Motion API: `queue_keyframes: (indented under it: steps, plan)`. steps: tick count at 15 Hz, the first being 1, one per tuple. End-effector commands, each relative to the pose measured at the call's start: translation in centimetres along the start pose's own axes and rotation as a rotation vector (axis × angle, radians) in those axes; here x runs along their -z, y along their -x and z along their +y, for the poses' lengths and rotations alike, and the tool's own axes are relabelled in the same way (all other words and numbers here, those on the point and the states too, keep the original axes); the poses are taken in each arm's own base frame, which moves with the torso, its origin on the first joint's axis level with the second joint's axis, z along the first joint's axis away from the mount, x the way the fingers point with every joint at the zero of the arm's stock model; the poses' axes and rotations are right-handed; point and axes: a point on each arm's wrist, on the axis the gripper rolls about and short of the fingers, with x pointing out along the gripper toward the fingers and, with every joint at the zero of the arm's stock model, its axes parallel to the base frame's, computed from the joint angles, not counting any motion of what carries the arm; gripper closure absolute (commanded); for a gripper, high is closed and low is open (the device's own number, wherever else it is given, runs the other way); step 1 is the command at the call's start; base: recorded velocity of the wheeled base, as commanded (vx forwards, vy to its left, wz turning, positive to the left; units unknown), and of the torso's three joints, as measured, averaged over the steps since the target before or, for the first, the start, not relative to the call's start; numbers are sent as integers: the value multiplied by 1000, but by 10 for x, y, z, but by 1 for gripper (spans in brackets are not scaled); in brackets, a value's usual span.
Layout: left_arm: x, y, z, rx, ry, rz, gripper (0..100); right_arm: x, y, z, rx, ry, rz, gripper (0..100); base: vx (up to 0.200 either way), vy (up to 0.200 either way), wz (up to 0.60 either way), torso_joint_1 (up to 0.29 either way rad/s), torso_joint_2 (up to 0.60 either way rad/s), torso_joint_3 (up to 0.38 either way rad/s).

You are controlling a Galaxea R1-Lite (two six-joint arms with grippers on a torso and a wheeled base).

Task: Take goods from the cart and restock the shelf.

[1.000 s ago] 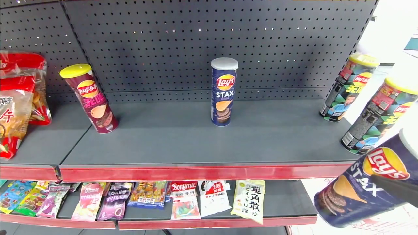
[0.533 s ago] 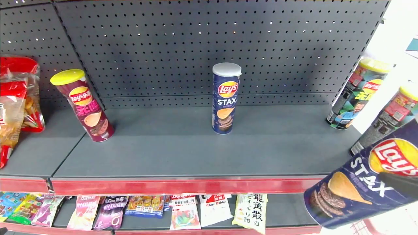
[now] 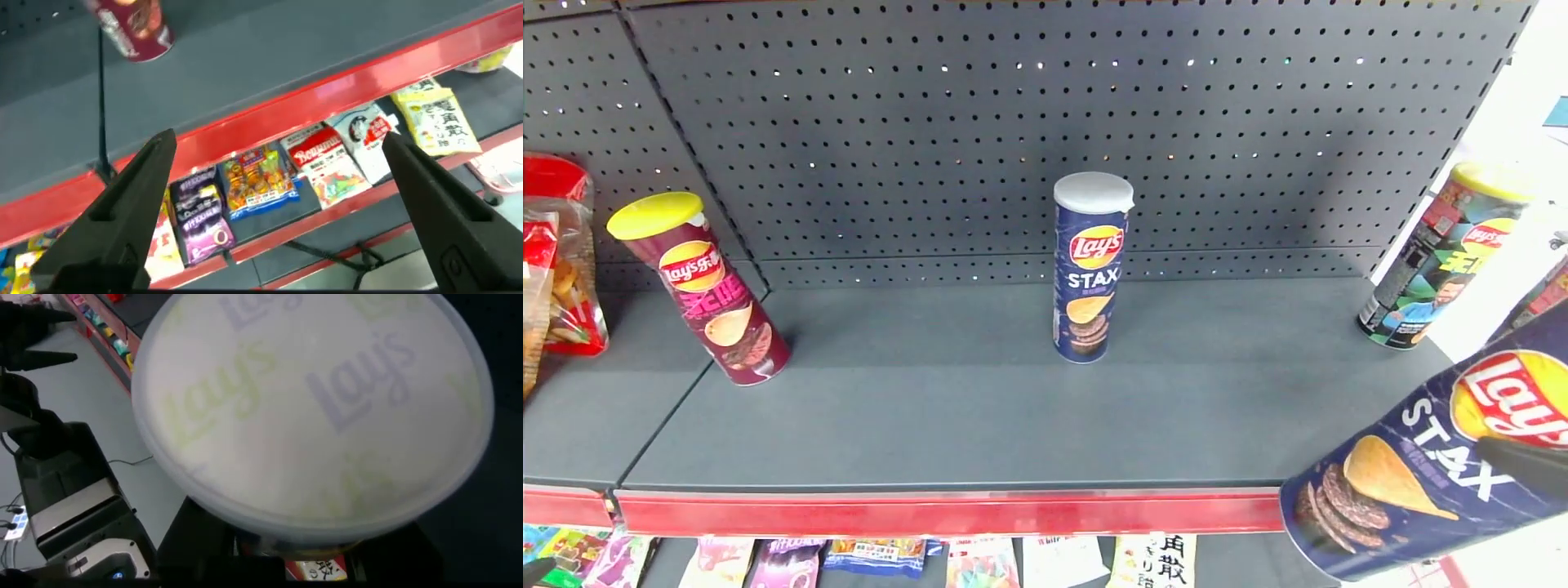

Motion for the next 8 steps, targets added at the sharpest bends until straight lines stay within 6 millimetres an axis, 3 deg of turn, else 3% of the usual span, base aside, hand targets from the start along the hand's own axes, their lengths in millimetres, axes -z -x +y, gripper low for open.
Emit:
queue_keyframes:
  steps: [1, 3, 4, 6, 8]
  plan:
    - [-39, -17, 9, 159, 30, 14, 0, -1, 0, 0, -2, 3, -5, 100, 0, 0, 0, 0, 0, 0]
    - [-71, -42, 16, 367, 79, 8, 0, 1, 0, 0, -3, 0, 1, 100, 0, 0, 0, 0, 0, 0]
    - [-84, -65, 21, 452, 90, 26, 0, 1, -1, 0, -3, -2, 3, 100, 0, 0, 0, 0, 0, 0]
    - [-97, -94, 21, 555, 79, 38, 0, 0, -1, -1, 0, -1, 2, 100, 0, 0, 0, 0, 0, 0]
    - [-122, -144, 12, 673, 64, 69, 0, 0, -1, -1, 6, -4, 4, 100, 0, 0, 0, 0, 0, 0]
